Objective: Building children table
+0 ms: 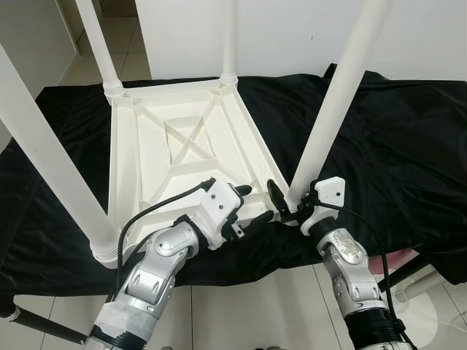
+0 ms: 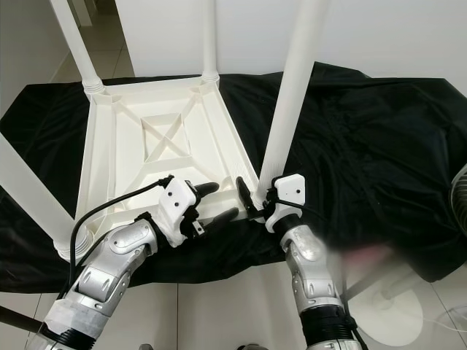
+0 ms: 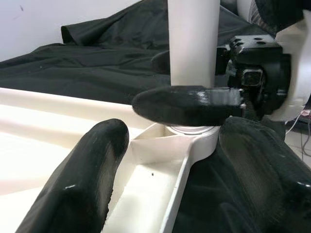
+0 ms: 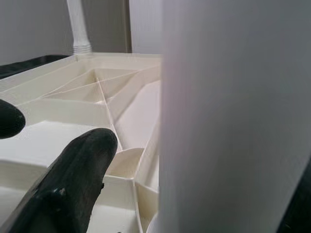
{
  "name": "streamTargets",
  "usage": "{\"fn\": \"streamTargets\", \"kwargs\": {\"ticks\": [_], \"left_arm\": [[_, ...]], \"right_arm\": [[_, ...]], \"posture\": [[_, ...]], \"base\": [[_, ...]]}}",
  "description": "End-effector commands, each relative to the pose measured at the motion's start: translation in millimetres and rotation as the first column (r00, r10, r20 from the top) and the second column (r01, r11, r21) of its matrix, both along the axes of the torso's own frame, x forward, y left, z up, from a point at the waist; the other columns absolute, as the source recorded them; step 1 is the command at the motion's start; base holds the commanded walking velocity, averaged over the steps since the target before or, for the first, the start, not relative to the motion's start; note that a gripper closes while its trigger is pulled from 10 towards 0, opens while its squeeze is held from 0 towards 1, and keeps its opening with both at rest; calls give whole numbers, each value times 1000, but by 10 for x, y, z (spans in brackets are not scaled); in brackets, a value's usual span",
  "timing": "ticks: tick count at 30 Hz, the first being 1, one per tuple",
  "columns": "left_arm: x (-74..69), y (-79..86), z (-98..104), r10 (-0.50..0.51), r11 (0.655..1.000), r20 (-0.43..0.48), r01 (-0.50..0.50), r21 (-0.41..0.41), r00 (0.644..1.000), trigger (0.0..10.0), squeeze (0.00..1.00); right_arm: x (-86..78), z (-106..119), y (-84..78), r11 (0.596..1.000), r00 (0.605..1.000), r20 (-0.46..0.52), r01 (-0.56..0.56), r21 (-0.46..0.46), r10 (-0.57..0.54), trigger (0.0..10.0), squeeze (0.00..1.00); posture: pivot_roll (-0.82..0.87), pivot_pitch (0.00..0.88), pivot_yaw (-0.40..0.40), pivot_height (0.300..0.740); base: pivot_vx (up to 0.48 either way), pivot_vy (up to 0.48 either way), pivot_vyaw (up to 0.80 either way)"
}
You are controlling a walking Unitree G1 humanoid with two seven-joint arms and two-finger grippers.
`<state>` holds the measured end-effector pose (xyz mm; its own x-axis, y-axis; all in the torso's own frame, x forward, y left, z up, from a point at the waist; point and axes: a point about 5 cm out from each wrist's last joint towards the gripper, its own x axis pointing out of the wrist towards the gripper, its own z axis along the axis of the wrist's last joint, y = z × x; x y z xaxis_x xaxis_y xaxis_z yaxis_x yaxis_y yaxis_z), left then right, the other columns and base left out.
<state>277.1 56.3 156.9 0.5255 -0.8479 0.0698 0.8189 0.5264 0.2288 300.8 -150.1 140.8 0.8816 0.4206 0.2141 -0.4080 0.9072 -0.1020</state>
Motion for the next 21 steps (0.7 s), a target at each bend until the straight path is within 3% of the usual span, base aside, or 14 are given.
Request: {"fn": "streamTargets", "kwargs": {"ticks": [1,6,13,14,15,16,21], "left_arm": [[15,7,2,27,1000,16,-27,9,999,10000,0],[-71,-2,-22,8,1000,-9,-8,-2,1000,10000,0],[-115,-23,-37,-8,1000,-31,7,-24,999,10000,0],[-127,-31,-41,-11,999,-39,9,-31,999,10000,0],[-140,-36,-49,-15,999,-41,14,-31,999,10000,0],[-151,-38,-58,-18,999,-43,16,-29,999,10000,0],[-159,-30,-75,-16,1000,-46,15,-22,999,10000,0]], "right_arm": [[7,-2,24,999,999,-8,-36,-9,36,10000,0],[37,9,-33,983,989,-32,-149,-104,146,10000,0],[82,28,-120,974,984,-49,-179,-138,174,9961,0],[97,31,-143,971,981,-58,-191,-145,185,4667,0],[109,37,-165,968,979,-65,-201,-148,193,1255,0],[117,38,-188,967,977,-73,-208,-149,199,0,0],[110,11,-242,966,974,-100,-218,-141,206,0,0]], "posture": [[-54,62,-4,740],[-46,61,-20,740],[-46,60,-32,740],[-46,60,-35,740],[-45,61,-37,740],[-43,62,-41,740],[-43,64,-46,740]], "base": [[0,0,0],[0,0,0],[0,0,0],[0,0,0],[0,0,0],[0,0,0],[0,0,0]]}}
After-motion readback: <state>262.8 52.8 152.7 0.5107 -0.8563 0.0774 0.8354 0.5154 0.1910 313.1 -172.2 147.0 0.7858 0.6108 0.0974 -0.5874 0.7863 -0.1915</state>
